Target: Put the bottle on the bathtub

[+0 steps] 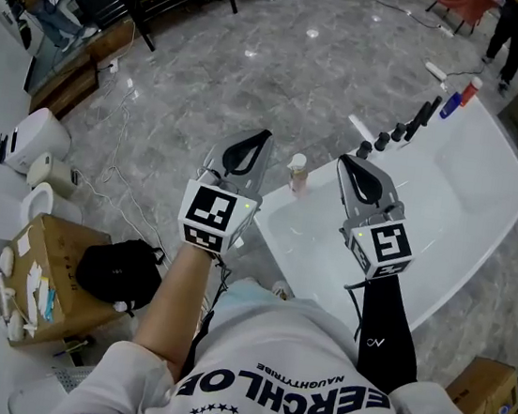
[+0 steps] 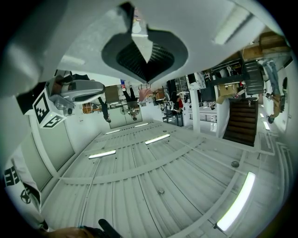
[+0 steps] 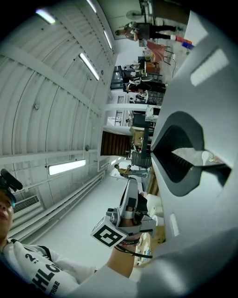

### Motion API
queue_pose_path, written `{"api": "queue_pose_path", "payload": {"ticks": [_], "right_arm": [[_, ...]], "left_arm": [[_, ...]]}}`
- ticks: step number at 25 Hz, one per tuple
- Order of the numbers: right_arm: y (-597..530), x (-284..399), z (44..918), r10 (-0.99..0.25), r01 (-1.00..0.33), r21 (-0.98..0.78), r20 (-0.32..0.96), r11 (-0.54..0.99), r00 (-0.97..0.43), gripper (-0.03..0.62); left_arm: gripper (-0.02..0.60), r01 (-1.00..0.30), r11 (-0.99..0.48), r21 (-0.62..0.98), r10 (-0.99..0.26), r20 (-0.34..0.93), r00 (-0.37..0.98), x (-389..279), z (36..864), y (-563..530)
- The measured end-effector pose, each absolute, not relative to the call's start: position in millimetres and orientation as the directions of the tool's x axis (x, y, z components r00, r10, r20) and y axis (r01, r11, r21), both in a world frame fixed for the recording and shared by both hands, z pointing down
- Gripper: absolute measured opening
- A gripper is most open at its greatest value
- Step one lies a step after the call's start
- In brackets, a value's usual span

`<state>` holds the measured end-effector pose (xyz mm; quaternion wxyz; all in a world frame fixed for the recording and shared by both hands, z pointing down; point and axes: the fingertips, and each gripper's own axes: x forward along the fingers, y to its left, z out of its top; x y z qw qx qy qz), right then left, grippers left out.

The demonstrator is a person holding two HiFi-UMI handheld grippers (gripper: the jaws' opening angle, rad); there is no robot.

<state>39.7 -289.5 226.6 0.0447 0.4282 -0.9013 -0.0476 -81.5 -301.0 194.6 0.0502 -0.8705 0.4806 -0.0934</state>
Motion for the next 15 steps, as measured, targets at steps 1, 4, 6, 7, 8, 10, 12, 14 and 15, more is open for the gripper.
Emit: {"api": "queue_pose_path", "payload": {"ticks": [1,4,6,7,8,10,12,14,15], "right_arm": [[-289,40,227,-0.775,-0.767,0.123,0.041,0.63,-0.63,0.028],[-290,41,228,-0.776,-0.768,0.118,0.038,0.629,-0.63,0.028],[-289,43,227,-0.779,-0.772,0.11,0.035,0.626,-0.626,0.028],[-289,43,226,-0.78,-0.773,0.107,0.034,0.625,-0.625,0.028],[-289,43,226,-0.78,-0.774,0.106,0.033,0.624,-0.625,0.028],[-289,43,225,-0.779,-0.773,0.106,0.03,0.625,-0.626,0.028],[-289,43,225,-0.78,-0.774,0.104,0.027,0.625,-0.626,0.028],[-289,44,226,-0.781,-0.776,0.103,0.025,0.623,-0.624,0.028],[-288,45,226,-0.782,-0.777,0.103,0.024,0.622,-0.623,0.028]], "left_arm": [[0.002,-0.828,-0.532,-0.179,-0.847,0.118,0.518,-82,196,-301],[0.002,-0.836,-0.519,-0.18,-0.855,0.112,0.507,-83,197,-301],[0.002,-0.848,-0.501,-0.172,-0.865,0.103,0.491,-86,193,-300],[0.002,-0.852,-0.495,-0.168,-0.869,0.096,0.486,-88,191,-300],[0.002,-0.855,-0.491,-0.167,-0.871,0.091,0.483,-88,188,-300],[0.002,-0.857,-0.486,-0.171,-0.874,0.085,0.478,-91,186,-301],[0.002,-0.86,-0.48,-0.173,-0.877,0.082,0.473,-92,185,-302],[0.002,-0.861,-0.478,-0.173,-0.878,0.079,0.471,-91,184,-302],[0.002,-0.861,-0.478,-0.173,-0.878,0.078,0.472,-91,184,-302]]}}
